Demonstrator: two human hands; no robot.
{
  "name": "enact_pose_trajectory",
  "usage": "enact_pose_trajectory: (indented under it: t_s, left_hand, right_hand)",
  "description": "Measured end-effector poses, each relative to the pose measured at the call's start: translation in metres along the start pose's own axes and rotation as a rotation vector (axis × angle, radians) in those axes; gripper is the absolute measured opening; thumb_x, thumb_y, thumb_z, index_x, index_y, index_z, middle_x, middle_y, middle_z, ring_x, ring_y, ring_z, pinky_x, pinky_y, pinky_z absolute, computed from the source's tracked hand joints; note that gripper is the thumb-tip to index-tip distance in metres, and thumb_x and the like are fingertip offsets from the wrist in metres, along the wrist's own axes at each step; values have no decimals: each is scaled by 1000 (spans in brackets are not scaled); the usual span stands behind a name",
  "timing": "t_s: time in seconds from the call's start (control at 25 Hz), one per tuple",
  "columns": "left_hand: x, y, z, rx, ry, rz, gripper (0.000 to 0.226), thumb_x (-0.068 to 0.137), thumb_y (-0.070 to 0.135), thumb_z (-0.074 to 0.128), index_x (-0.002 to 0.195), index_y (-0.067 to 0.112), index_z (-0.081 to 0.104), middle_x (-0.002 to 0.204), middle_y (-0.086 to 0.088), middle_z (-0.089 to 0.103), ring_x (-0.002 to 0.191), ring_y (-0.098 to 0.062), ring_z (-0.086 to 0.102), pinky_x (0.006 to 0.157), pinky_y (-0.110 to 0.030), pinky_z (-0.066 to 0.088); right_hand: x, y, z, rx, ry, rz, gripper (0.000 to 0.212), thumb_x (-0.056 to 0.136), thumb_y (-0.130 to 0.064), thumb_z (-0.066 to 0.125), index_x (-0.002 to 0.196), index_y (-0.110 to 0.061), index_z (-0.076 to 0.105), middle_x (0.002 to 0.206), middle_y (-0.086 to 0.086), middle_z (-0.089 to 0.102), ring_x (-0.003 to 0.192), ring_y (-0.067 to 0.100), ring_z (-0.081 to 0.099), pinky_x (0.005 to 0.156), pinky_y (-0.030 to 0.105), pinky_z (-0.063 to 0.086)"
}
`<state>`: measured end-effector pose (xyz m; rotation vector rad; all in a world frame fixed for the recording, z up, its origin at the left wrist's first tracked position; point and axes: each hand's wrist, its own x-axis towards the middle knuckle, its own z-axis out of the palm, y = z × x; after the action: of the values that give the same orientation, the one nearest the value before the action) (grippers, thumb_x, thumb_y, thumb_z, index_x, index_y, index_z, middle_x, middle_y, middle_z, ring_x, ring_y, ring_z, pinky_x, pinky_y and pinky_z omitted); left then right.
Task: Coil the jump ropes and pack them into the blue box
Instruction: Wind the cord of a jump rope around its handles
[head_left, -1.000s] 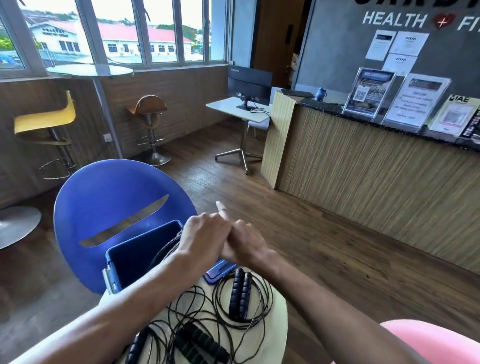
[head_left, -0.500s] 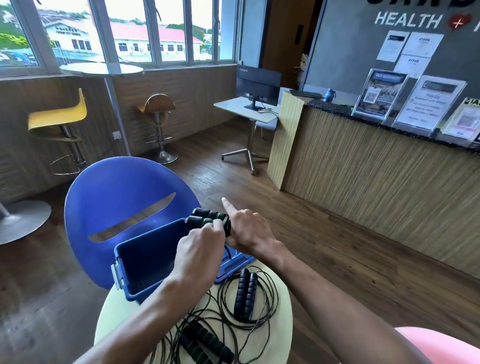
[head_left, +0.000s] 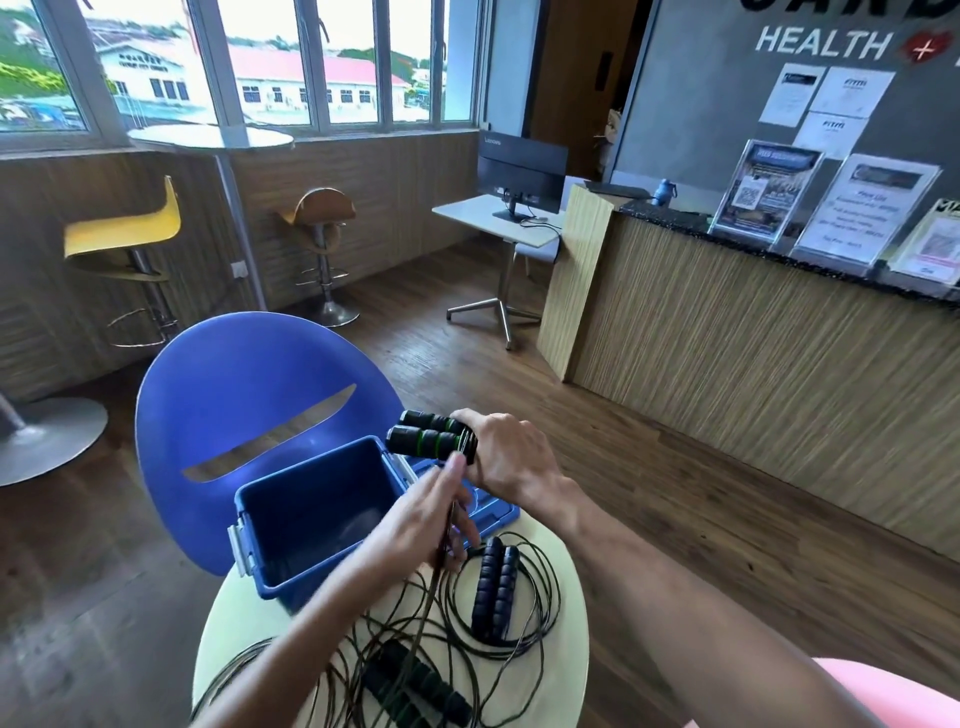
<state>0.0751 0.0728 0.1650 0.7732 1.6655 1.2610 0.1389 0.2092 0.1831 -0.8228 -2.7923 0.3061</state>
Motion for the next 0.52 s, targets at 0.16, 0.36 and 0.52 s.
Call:
enact_pose_trajectory:
  t_s: [0.16, 0.36, 0.52]
  left_hand:
    - [5, 3, -14, -338, -345, -162, 68, 91, 68, 33, 79, 7, 60, 69, -17, 56, 58, -25, 55, 59, -36, 54]
    - [2, -5, 10, -737, -238, -104, 40, 96, 49, 43, 72, 17, 45, 52, 0, 38, 42, -11, 37, 40, -21, 35]
    - [-6, -5, 24, -697, -76, -43, 39, 101, 43, 36, 73, 18, 43, 47, 6, 23, 32, -4, 18, 35, -18, 13]
  right_hand:
    - [1, -7, -8, 79, 31, -17, 48, 87, -32, 64, 134, -34, 55, 110, 8, 73, 101, 35, 67, 80, 38, 51]
    - [7, 0, -4, -23, 14, 14, 58, 83, -37, 67, 139, -33, 52, 112, 10, 70, 102, 36, 68, 81, 39, 52]
    - [9, 5, 7, -28, 2, 74, 41, 85, -32, 67, 124, -22, 59, 107, 11, 72, 98, 36, 69, 75, 36, 50]
